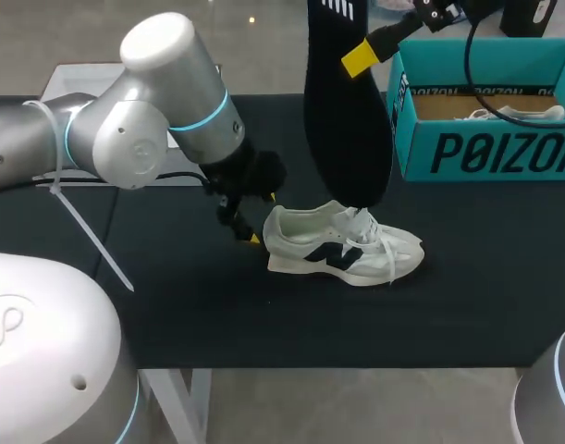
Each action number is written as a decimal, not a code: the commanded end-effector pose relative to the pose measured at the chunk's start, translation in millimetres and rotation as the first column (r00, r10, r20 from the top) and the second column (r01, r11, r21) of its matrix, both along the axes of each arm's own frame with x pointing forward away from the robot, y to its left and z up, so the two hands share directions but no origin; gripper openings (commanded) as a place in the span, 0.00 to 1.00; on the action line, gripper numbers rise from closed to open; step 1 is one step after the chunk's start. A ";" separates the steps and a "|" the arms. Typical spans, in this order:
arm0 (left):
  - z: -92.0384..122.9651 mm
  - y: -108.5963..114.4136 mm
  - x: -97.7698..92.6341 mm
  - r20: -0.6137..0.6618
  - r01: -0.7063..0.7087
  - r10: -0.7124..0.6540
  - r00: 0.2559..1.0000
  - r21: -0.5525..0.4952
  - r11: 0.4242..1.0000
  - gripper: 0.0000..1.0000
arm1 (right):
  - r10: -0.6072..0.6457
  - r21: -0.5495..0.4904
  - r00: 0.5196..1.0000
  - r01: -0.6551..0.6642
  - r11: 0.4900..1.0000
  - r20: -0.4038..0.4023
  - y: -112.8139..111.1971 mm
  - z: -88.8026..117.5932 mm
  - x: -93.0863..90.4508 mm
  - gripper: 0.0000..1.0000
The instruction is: Take the shoe out of the shoebox, open the shoe tongue, remove and reinsert the insole, then place the shoe into the shoebox
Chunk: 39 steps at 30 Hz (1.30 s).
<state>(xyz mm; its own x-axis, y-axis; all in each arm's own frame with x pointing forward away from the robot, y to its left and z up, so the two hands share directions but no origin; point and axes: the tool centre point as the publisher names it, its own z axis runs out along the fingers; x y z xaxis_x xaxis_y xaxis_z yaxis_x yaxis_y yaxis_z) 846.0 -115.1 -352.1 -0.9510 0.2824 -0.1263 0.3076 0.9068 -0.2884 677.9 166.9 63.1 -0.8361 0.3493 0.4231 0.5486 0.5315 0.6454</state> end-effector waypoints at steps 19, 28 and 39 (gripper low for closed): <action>35.7 -78.8 27.1 0.104 -0.012 0.008 0.995 0.031 0.999 1.00 | 0.001 -0.002 1.000 -0.001 1.000 -0.002 1.6 -0.1 1.4 0.00; -2.8 -98.3 43.1 0.075 -0.049 0.044 0.996 0.058 0.997 1.00 | 0.001 -0.002 1.000 -0.001 1.000 -0.002 1.6 -0.1 1.4 0.00; -36.3 -102.1 42.8 0.038 -0.090 0.088 0.995 0.054 0.994 0.36 | 0.001 -0.002 1.000 -0.001 1.000 -0.002 1.6 -0.1 1.4 0.00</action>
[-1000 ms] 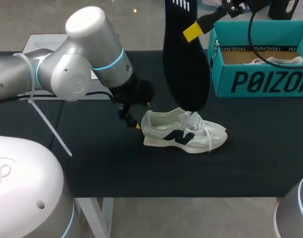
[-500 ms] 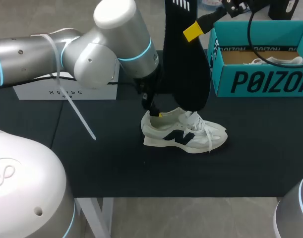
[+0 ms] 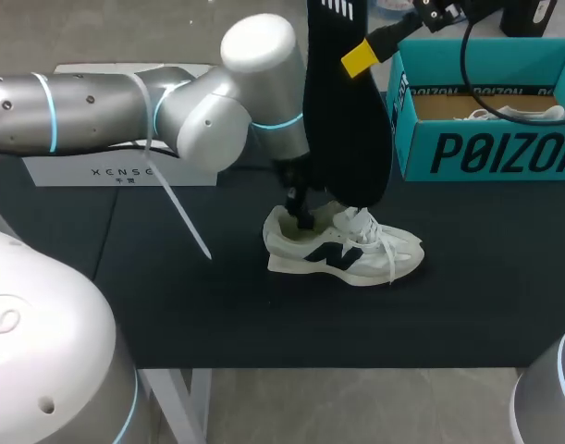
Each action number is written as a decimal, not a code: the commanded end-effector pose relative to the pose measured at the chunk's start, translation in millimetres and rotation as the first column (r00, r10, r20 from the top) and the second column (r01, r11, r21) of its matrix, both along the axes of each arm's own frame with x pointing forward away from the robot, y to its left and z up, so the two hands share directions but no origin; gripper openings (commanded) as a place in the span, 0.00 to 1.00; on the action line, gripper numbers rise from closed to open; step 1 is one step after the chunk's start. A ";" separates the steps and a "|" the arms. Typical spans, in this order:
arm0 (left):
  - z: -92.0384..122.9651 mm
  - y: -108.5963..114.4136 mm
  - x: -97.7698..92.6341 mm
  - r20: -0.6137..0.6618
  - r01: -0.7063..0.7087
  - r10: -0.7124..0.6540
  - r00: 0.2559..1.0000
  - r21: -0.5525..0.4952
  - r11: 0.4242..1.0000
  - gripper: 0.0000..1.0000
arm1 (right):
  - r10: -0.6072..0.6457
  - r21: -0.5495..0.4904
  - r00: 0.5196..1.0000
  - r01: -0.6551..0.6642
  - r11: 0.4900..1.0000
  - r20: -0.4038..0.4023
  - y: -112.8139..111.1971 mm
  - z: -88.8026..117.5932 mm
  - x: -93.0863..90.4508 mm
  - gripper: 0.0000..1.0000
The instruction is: Take the shoe out of the shoebox, open the shoe tongue, remove and reinsert the insole, then place the shoe into the shoebox
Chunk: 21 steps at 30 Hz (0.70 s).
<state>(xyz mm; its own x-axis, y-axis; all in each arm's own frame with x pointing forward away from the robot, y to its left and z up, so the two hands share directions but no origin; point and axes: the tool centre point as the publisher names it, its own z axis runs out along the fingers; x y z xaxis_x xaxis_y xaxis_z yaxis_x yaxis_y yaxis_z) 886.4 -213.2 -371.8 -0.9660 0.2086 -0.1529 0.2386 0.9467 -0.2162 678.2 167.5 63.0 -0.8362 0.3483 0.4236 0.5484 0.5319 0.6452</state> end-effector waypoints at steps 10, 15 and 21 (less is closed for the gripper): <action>-14.1 -1.0 -4.0 -0.012 0.014 -0.014 1.000 -0.031 0.999 0.00 | 0.000 -0.003 1.000 0.000 1.000 -0.002 1.0 0.0 1.1 0.00; -11.2 0.5 -7.0 -0.014 0.038 -0.038 0.999 -0.040 0.998 0.00 | 0.000 -0.003 1.000 0.000 1.000 -0.002 1.0 0.0 1.1 0.00; -4.8 -0.2 -2.7 -0.022 0.108 -0.110 0.994 -0.066 0.992 0.00 | 0.000 -0.003 1.000 0.000 1.000 -0.002 1.0 0.0 1.1 0.00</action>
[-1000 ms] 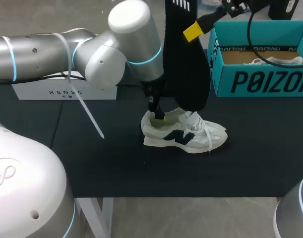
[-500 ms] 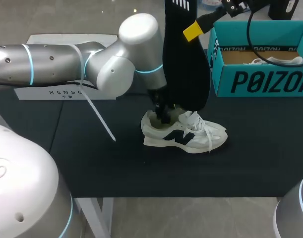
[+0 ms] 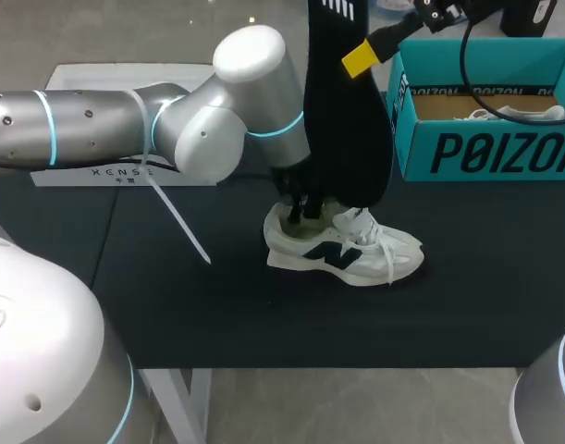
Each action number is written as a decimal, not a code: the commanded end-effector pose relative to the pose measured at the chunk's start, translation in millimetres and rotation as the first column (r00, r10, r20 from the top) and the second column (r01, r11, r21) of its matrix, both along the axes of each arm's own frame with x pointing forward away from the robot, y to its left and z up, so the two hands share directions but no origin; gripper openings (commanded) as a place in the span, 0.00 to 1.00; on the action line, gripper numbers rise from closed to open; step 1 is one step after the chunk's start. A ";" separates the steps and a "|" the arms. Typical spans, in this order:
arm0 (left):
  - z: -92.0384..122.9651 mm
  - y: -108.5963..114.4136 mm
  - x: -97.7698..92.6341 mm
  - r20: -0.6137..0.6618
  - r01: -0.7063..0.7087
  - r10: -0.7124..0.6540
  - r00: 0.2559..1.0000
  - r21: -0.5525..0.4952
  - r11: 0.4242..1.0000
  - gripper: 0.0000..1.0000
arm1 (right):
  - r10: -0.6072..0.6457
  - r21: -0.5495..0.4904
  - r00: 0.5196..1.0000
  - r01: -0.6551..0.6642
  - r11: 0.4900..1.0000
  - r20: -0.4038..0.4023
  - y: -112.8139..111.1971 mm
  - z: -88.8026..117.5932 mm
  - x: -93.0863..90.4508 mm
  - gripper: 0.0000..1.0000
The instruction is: Take the shoe out of the shoebox, open the shoe tongue, remove and reinsert the insole, then place the shoe into the shoebox
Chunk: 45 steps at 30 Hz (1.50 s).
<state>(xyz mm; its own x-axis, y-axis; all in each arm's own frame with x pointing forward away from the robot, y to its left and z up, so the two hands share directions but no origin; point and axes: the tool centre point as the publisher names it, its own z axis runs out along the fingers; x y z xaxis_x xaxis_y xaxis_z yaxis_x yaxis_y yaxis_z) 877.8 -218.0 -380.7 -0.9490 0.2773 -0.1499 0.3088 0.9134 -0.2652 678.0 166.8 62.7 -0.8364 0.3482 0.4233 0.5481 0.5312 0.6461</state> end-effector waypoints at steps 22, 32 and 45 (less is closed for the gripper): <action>69.9 -52.8 8.9 -0.072 0.938 -0.936 0.346 0.003 0.346 0.00 | 0.000 -0.003 1.000 0.000 1.000 -0.002 1.7 0.3 1.2 0.00; 49.5 -64.1 -25.5 -0.159 0.991 -0.978 0.133 0.043 0.127 0.00 | 0.000 -0.003 1.000 0.000 1.000 -0.002 1.7 0.3 1.2 0.00; 21.0 -74.3 -36.8 -0.210 0.995 -0.972 0.102 0.031 0.098 0.00 | 0.000 -0.003 1.000 0.000 1.000 -0.002 1.7 0.3 1.2 0.00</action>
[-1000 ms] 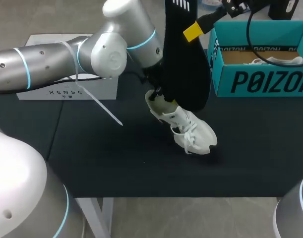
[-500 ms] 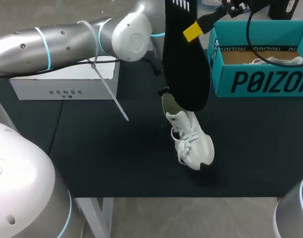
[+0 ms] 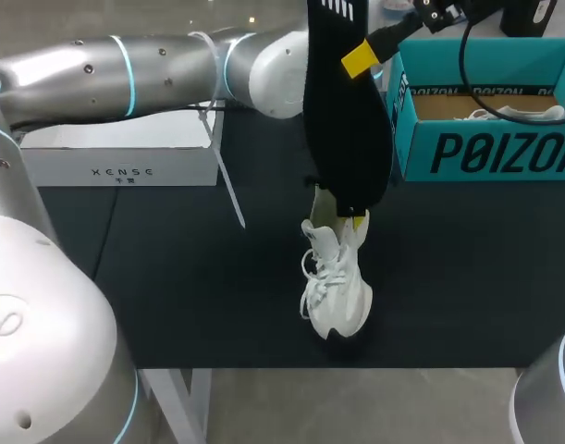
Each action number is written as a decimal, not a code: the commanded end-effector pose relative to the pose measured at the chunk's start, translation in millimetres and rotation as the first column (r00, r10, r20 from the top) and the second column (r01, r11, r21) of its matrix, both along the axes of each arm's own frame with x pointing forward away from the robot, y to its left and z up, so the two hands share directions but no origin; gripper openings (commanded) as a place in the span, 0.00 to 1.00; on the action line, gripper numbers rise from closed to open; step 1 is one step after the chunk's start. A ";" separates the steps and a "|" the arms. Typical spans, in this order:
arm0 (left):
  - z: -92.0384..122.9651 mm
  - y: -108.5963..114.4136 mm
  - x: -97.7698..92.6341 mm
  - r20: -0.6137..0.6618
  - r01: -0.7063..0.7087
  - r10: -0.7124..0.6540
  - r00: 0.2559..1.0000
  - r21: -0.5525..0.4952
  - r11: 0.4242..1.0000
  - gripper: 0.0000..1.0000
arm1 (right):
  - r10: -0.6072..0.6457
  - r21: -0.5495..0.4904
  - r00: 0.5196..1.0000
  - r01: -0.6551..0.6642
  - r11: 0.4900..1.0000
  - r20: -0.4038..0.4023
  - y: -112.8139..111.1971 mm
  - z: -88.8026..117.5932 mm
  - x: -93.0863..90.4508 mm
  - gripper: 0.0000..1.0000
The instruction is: Take the shoe out of the shoebox, open the shoe tongue, remove and reinsert the insole, then place the shoe into the shoebox
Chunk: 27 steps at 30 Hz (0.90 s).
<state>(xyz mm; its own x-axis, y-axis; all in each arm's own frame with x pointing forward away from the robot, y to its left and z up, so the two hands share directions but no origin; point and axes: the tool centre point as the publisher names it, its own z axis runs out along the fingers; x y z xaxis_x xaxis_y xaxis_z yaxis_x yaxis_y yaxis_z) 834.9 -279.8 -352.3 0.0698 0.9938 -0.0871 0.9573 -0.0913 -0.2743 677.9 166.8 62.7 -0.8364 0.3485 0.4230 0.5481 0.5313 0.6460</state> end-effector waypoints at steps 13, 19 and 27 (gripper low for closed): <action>-20.4 -13.2 6.9 -0.010 0.015 -0.014 1.000 0.150 0.989 0.44 | 0.000 -0.003 1.000 0.000 1.000 -0.002 1.7 0.3 1.3 0.00; -9.7 -13.4 14.4 0.040 -0.027 0.025 0.999 0.068 0.997 1.00 | 0.000 -0.003 1.000 0.000 1.000 -0.002 1.7 0.3 1.3 0.00; 58.7 -0.4 62.8 -0.052 -0.373 0.385 0.921 -0.397 0.839 1.00 | 0.000 -0.003 1.000 0.000 1.000 -0.002 1.7 0.3 1.3 0.00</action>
